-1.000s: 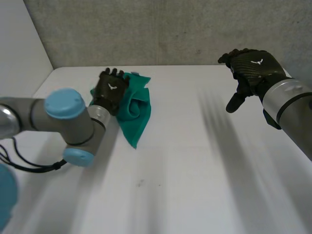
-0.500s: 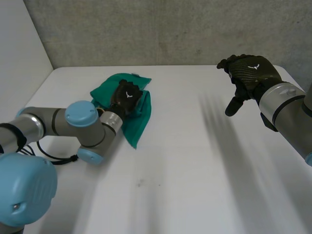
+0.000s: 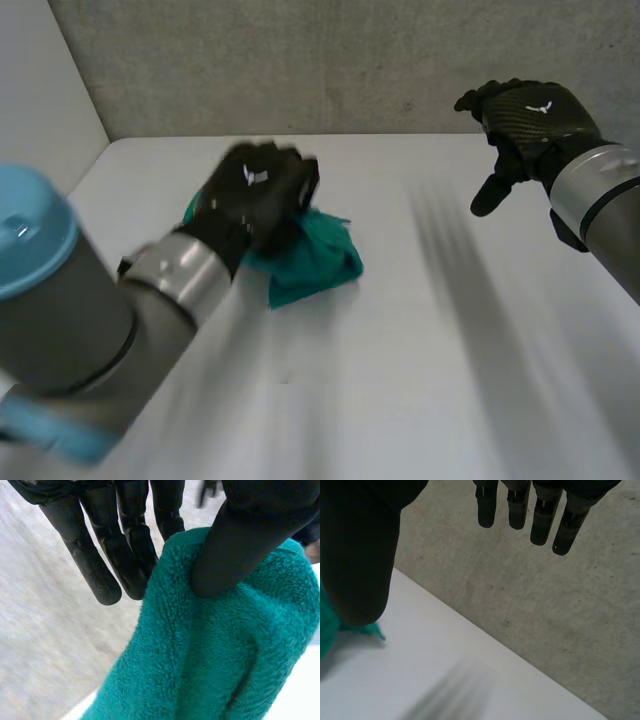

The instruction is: Fold the towel.

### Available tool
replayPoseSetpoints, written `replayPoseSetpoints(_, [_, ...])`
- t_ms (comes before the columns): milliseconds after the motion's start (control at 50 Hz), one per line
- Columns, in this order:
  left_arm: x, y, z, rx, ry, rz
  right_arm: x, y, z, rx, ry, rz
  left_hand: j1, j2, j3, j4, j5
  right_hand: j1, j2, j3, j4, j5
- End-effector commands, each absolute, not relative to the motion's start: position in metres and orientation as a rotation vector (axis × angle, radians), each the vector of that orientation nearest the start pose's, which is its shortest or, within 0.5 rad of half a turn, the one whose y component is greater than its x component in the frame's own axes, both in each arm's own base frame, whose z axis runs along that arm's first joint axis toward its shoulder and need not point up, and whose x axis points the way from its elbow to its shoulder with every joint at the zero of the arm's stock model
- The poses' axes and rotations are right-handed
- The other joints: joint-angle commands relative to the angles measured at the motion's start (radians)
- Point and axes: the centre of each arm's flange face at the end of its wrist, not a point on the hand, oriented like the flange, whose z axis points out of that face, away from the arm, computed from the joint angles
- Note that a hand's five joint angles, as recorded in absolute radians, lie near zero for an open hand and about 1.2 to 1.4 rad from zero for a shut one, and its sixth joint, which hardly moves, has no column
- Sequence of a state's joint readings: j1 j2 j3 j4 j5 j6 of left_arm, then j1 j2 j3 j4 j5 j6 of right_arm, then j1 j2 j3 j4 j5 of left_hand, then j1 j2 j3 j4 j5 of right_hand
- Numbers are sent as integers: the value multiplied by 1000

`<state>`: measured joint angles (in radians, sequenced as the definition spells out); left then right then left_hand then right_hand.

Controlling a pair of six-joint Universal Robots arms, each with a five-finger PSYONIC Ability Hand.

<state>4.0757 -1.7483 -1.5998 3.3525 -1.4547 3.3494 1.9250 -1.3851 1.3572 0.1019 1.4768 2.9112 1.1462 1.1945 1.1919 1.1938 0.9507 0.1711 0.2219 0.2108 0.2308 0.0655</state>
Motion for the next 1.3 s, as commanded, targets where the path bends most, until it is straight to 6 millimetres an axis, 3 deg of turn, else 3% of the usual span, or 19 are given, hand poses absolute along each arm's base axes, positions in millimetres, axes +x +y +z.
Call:
replayPoseSetpoints(20, [-289, -145, 237, 1249, 2444, -2207, 249, -275, 308, -726, 2073, -2026, 250, 202, 204, 202, 271, 3, -47, -36, -56, -66])
replayPoseSetpoints(60, [-287, -143, 233, 1252, 2460, -2182, 251, -274, 306, -745, 2067, -1999, 98, 49, 52, 50, 119, 3, -47, -36, -56, -66])
replayPoseSetpoints(80, [-286, -142, 230, 1255, 2468, -2166, 252, -273, 306, -755, 2063, -1991, -97, -145, -143, -145, -76, 3, -47, -36, -56, -66])
replayPoseSetpoints(100, [-284, -143, 228, 1248, 2469, -2149, 252, -273, 306, -755, 2063, -1991, -468, -516, -514, -516, -447, 3, -47, -36, -56, -66])
replayPoseSetpoints(140, [-282, -147, 229, 1213, 2459, -2151, 257, -269, 298, -799, 2066, -1920, -685, -734, -731, -733, -664, 3, -47, -36, -56, -66])
replayPoseSetpoints(240, [-261, -180, 235, 978, 2429, -2152, 264, -275, 267, -873, 2126, -1786, -762, -810, -808, -810, -741, 3, -47, -36, -56, -66])
replayPoseSetpoints(340, [-246, -199, 235, 834, 2418, -2130, 274, -276, 238, -988, 2160, -1690, -786, -834, -832, -833, -765, 3, -47, -36, -56, -66])
replayPoseSetpoints(380, [-239, -205, 230, 787, 2432, -2091, 292, -263, 223, -1109, 2116, -1620, -801, -849, -846, -848, -780, 3, -47, -36, -56, -66])
replayPoseSetpoints(480, [-228, -215, 216, 719, 2473, -1998, 312, -247, 212, -1232, 2023, -1558, -809, -858, -855, -857, -788, 3, -47, -36, -56, -66])
replayPoseSetpoints(700, [-219, -212, 188, 603, 2622, -1848, 353, -240, 176, -1387, 1855, -1512, -809, -858, -855, -857, -788, 228, 177, 188, 168, 159])
replayPoseSetpoints(840, [-216, -203, 190, 540, 2670, -1860, 368, -240, 152, -1519, 1811, -1507, -809, -858, -855, -857, -788, 450, 399, 411, 391, 381])
replayPoseSetpoints(900, [-214, -195, 194, 539, 2675, -1865, 377, -245, 152, -1535, 1789, -1543, -801, -849, -846, -848, -780, 685, 635, 646, 626, 616])
replayPoseSetpoints(920, [-214, -193, 194, 542, 2680, -1862, 379, -247, 149, -1535, 1788, -1548, -798, -846, -843, -845, -777, 889, 839, 850, 830, 821])
replayPoseSetpoints(940, [-214, -191, 194, 544, 2682, -1860, 379, -247, 149, -1535, 1788, -1548, -795, -843, -840, -842, -774, 892, 841, 852, 832, 823])
replayPoseSetpoints(980, [-213, -186, 194, 550, 2691, -1853, 382, -251, 147, -1539, 1779, -1558, -789, -837, -835, -836, -768, 1223, 1172, 1183, 1163, 1154])
replayPoseSetpoints(1120, [-211, -175, 200, 491, 2727, -1890, 389, -260, 160, -1522, 1751, -1630, -786, -834, -832, -834, -765, 1225, 1174, 1185, 1165, 1156])
replayPoseSetpoints(1140, [-210, -173, 206, 437, 2743, -1929, 391, -270, 179, -1482, 1751, -1727, -786, -834, -832, -834, -765, 1225, 1174, 1185, 1165, 1156])
replayPoseSetpoints(1200, [-210, -173, 209, 415, 2751, -1947, 390, -282, 207, -1386, 1774, -1861, -786, -834, -832, -834, -765, 1225, 1174, 1185, 1165, 1156])
replayPoseSetpoints(1300, [-209, -175, 209, 399, 2753, -1947, 384, -279, 230, -1334, 1800, -1888, -786, -834, -832, -834, -765, 1225, 1174, 1185, 1165, 1156])
